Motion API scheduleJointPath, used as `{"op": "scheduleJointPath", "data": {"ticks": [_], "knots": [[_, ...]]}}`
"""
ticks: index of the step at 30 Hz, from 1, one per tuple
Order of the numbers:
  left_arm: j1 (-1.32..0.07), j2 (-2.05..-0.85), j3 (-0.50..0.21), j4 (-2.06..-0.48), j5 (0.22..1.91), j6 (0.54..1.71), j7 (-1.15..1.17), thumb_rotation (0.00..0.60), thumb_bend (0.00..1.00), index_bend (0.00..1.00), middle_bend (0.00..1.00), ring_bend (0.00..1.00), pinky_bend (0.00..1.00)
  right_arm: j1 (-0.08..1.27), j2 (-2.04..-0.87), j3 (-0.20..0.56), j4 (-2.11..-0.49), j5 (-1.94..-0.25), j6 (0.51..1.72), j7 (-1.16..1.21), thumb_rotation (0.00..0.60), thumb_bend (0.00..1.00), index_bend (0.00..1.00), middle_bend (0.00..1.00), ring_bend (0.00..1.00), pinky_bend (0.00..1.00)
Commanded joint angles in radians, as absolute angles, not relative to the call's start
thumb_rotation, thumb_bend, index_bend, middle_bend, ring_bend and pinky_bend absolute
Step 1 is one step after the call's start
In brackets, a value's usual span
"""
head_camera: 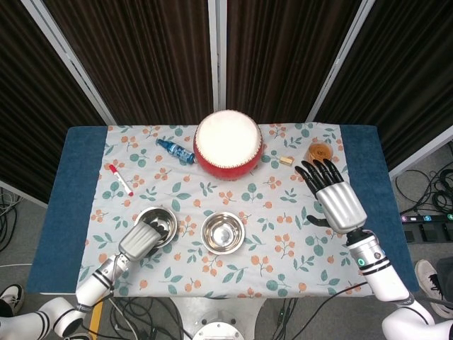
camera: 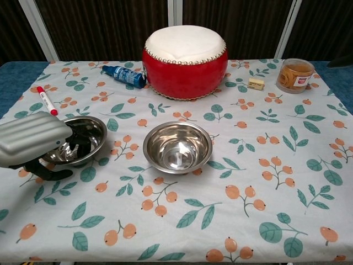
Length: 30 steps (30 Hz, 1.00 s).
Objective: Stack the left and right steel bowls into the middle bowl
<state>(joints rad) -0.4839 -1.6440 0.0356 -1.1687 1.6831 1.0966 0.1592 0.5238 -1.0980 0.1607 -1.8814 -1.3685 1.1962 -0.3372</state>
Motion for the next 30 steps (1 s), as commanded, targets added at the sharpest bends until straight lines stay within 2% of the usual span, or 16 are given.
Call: {"op": "scheduleJointPath", "data": {"ticks": [1,6,19,25,30], "knots": [[-0.484,-1.662,0.028,-1.155,1.672,1.110,0.173,0.600,0.33,0.60,0.63,0.54,0.62,0.521,-1.096,0.161,-1.877,-1.366,1.196,-0.335,0.600,0.00,0.00,0.05,0.00,0.00],[-0.481,-1.686,0.020,-1.134,1.672,1.149,0.198,0.600,0.34,0.69,0.72,0.63,0.72,0.518,-1.094,0.160,-1.870,-1.361,1.193,-0.328,0.600,0.00,0.00,0.05,0.00,0.00],[-0.512,-1.662,0.011,-1.206,1.680,1.169,0.241,0.600,0.35,0.72,0.75,0.66,0.75,0.501,-1.076,0.172,-1.866,-1.367,1.220,-0.298,0.600,0.00,0.00,0.05,0.00,0.00],[-0.577,-1.660,-0.027,-1.291,1.697,1.142,0.308,0.600,0.35,0.72,0.76,0.67,0.75,0.472,-1.074,0.202,-1.860,-1.405,1.311,-0.247,0.600,0.00,0.00,0.06,0.00,0.00],[-0.645,-1.709,-0.057,-1.338,1.699,1.080,0.375,0.600,0.35,0.72,0.76,0.67,0.75,0.439,-1.060,0.231,-1.862,-1.428,1.398,-0.199,0.600,0.00,0.00,0.06,0.00,0.00]]}}
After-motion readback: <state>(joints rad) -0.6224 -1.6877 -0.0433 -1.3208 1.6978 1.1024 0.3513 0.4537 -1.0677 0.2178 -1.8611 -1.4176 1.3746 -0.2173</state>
